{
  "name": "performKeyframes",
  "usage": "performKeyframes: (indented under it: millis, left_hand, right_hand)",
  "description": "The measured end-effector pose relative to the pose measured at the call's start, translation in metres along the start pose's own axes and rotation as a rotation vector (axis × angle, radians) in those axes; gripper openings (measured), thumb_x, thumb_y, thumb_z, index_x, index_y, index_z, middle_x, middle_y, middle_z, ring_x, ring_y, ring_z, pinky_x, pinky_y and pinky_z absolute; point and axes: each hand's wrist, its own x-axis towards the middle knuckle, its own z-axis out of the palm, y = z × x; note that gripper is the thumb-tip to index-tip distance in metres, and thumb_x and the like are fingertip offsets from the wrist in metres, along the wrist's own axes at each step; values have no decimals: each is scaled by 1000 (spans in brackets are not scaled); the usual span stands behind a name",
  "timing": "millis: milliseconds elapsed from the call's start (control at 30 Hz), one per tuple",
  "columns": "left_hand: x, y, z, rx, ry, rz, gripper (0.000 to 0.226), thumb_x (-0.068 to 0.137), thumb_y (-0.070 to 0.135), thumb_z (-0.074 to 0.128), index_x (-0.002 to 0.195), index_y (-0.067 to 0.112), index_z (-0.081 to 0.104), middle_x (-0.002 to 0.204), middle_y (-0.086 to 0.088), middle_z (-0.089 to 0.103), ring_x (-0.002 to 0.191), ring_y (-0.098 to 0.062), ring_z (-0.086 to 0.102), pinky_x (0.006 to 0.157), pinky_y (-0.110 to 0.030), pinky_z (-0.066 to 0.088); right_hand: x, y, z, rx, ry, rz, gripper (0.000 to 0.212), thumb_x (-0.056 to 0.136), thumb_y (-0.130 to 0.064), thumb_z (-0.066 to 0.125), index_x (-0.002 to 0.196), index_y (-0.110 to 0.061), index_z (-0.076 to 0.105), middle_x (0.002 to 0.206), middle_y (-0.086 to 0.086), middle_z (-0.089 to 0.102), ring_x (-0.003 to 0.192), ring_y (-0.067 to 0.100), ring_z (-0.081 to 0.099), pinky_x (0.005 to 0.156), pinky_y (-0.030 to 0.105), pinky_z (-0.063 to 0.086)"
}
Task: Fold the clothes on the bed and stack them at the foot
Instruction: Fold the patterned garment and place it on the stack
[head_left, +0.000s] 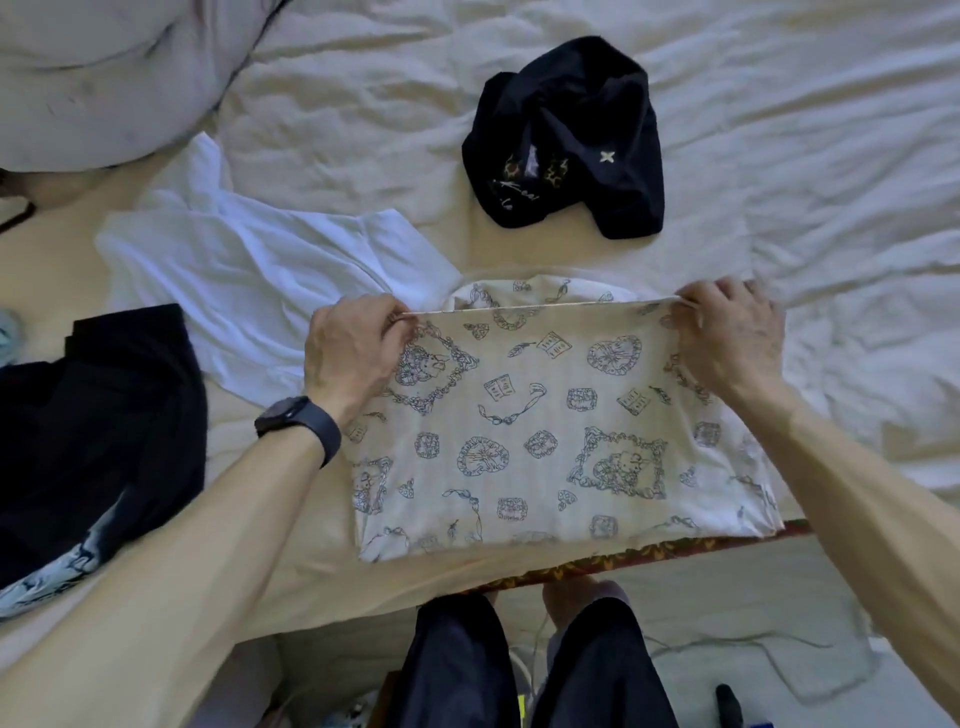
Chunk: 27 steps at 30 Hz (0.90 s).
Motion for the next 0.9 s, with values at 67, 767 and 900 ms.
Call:
performKeyframes:
  millis: [67, 767, 900]
  left_hand:
    - [5, 7, 4, 9, -61, -17, 24, 95, 37, 61, 107, 18, 70, 99, -8, 69, 95, -33, 60, 81, -41, 40]
    - [60, 29, 35, -49, -487, -109, 44, 102, 60, 37, 91, 22, 57, 97, -8, 66, 95, -33, 60, 74, -38, 44]
    - [63, 37, 40, 24, -374, -72, 38, 103, 53, 35, 96, 21, 54, 101, -11, 67, 97, -37, 62, 75, -40, 41]
  right_hand:
    - [-1, -4, -1, 5, -32, 46, 30, 97, -34, 54, 119, -20, 68, 119, 14, 66, 117, 39, 49, 97, 48, 36]
    - [57, -49, 15, 43, -323, -170, 44, 106, -46, 44, 91, -9, 63, 85, 19, 70, 87, 41, 63, 84, 45, 44]
    - [52, -57, 18, 53, -148, -66, 43, 104, -52, 42, 107, -16, 65, 108, 9, 67, 106, 34, 56, 94, 44, 38]
